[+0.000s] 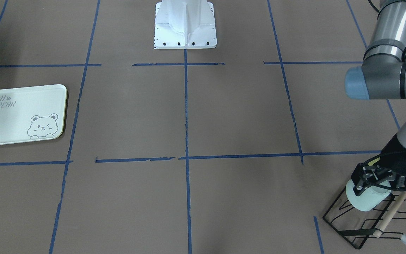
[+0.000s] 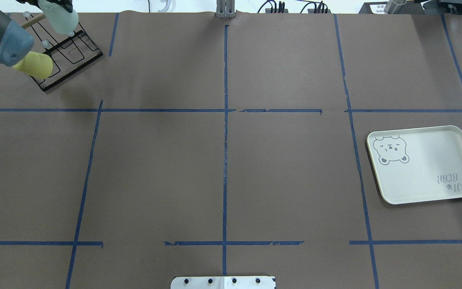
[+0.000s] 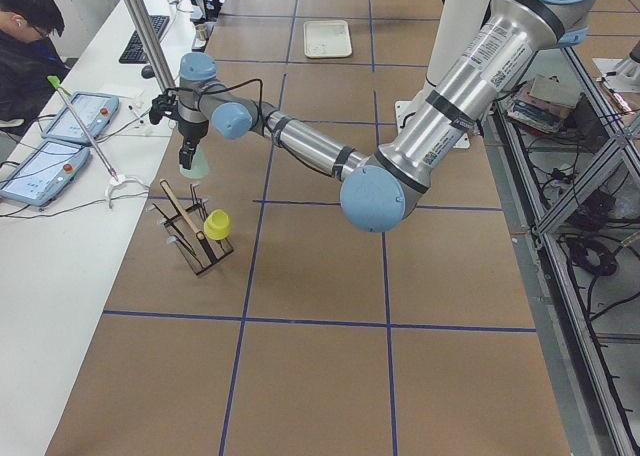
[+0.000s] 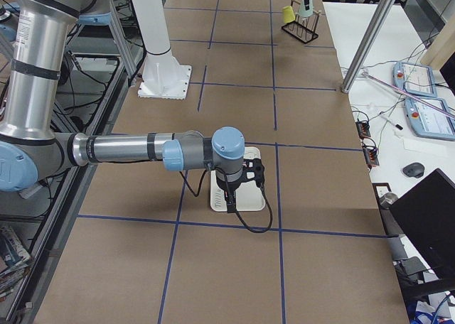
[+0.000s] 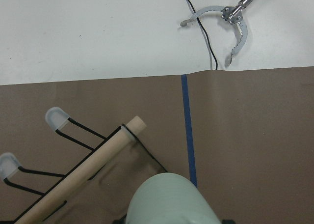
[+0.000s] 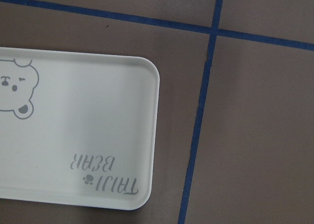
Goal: Left arm grabs green cup and hands to right arm on tray
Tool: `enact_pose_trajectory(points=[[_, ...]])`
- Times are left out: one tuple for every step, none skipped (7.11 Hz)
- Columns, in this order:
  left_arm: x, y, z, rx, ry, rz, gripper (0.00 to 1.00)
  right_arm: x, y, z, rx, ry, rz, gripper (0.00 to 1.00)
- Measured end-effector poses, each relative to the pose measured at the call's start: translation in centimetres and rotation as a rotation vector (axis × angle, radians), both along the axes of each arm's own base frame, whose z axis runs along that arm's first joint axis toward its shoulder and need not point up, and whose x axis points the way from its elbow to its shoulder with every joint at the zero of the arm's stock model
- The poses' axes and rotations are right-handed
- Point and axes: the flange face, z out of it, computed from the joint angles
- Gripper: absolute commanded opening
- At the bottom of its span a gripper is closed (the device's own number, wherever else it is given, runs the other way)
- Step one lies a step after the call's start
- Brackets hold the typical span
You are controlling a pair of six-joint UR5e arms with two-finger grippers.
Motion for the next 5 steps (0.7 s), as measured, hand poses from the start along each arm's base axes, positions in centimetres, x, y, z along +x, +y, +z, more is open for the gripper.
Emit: enact_pose_trajectory(points=[[-1.7,2.1,-0.7,0.002,0.031,0.008,0.29,-0.1,0.0,0.0,0.000,-0.001,0.000,1.00],[-2.9,4.4,0.1,0.011,0.053,0.012,0.29,-0.3,-0.3,-0.3,0.002,-0.006,-0.003,1.00],[-3.5,6.3,1.2,0.013,0.078,0.002,0.29,-1.0,-0.8,-1.0,0.008,-0.017,-0.007,1.00],[-3.4,7.6,1.9,0.000,0.120,-0.029,0.29,-2.0,-1.5,-2.1,0.018,-0.039,0.000,1.00],[-2.4,8.8,2.7,-0.015,0.182,-0.063,0.28,-3.8,-2.2,-3.4,0.030,-0.073,0.028,1.00]])
